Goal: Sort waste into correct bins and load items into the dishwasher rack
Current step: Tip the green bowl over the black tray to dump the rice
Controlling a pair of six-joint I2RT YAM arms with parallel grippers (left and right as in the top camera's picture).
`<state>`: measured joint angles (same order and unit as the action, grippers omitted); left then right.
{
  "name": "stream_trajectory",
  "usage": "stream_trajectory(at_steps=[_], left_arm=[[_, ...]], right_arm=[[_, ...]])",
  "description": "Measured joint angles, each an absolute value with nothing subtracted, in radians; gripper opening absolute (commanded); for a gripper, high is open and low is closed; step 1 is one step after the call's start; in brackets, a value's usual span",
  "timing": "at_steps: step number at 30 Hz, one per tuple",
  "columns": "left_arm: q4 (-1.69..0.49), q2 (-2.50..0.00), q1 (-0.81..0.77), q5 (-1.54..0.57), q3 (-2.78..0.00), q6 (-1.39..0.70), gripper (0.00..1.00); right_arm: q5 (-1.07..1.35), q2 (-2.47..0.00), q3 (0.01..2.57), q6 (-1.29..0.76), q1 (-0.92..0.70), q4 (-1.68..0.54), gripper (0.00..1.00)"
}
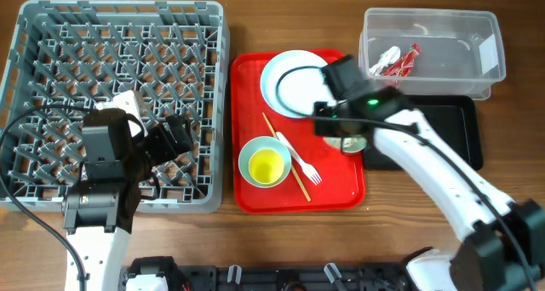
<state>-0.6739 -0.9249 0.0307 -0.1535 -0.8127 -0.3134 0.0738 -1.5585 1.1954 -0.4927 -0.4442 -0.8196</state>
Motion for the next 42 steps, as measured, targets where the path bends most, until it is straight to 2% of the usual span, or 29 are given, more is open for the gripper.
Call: stream_trajectory(at_steps=[7,13,20,27,31,35,42], left_arm=[[-0.674,-0.925,0.031,-0.154,-0.813,-0.313,1.0],[-0.674,-0.925,0.031,-0.154,-0.813,-0.313,1.0],[-0.673,-0.925,0.031,-0.154,-0.813,-0.313,1.0],[-0.674,-0.925,0.031,-0.154,-0.813,-0.313,1.0],[-0.674,-0.925,0.031,-0.154,-0.813,-0.313,1.0],[-0.674,-0.925,0.031,-0.154,-0.813,-0.314,1.0],[-0.674,-0.925,0.031,-0.154,-0.813,-0.313,1.0]], right_arm=[[0.392,-1.513,1.182,-0.393,-0.075,-0.815,0.04],[0.696,-1.515,0.964,-0.312,0.188,-0.658,0.04],[1.122,-1.635,0.886,-0.316,0.341,-0.479,0.04],[1.434,-1.677,0.884,-0.556,0.508,-0.263,0.04],[1.489,-1.678,0.884,-0.736,0.597,-0.192,0.04],[1.559,-1.678,0.884,-0.907,0.619,-0.061,0.04],[1.559,-1.678,0.884,-0.96,0.619,-0.039,0.04]])
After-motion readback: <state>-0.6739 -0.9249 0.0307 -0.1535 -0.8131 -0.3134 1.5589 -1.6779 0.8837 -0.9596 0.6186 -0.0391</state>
